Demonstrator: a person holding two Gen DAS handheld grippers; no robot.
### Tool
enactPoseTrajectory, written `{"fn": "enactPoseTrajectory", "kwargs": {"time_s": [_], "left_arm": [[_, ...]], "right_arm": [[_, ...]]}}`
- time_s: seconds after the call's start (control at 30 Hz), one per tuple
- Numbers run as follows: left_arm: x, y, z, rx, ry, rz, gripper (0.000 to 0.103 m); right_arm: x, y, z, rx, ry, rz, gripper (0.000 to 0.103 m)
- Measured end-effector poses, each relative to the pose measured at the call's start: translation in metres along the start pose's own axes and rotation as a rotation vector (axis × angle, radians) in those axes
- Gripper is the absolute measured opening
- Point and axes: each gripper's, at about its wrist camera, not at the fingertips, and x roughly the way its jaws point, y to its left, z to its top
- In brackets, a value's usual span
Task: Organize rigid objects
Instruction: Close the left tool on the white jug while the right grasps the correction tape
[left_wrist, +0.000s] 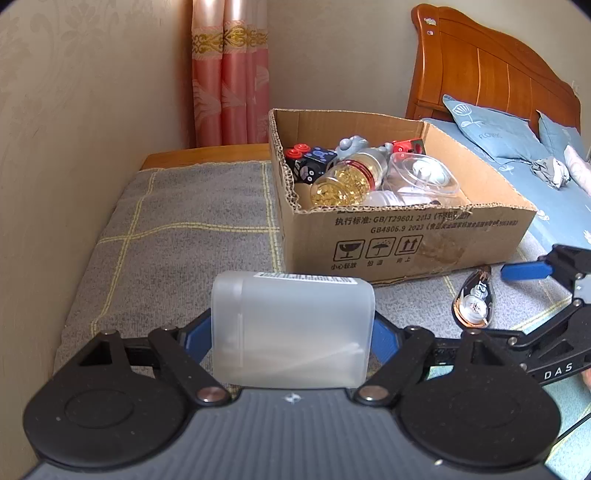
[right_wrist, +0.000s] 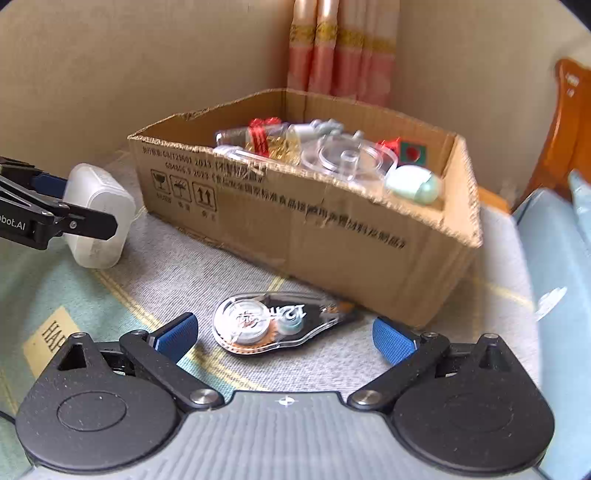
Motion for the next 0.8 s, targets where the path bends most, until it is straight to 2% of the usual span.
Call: {"fn": "enactPoseTrajectory", "kwargs": {"time_s": [0.27, 0.47, 0.67, 0.8], "left_arm": [[0.0, 0.0, 0.0, 0.009, 0.009, -0.003, 0.083], [0.003, -0.004, -0.003, 0.004, 0.004, 0.013, 0.084], [0.003, -0.002, -0.007, -0.015, 0.007, 0.01, 0.084], [0.002, 0.001, -0.009, -0.023, 0.014, -0.004, 0.084]], "right_arm": [[-0.005, 0.033, -0.004, -0.062, 0.02, 0.191, 0.103], [-0.005, 0.024, -0.001, -0.107, 0.009, 0.079, 0.103], [0.007, 0.013, 0.004, -0.176, -0.008, 0.111, 0.103], [0.017, 0.011, 0.011, -0.191, 0.007, 0.185, 0.103]]}}
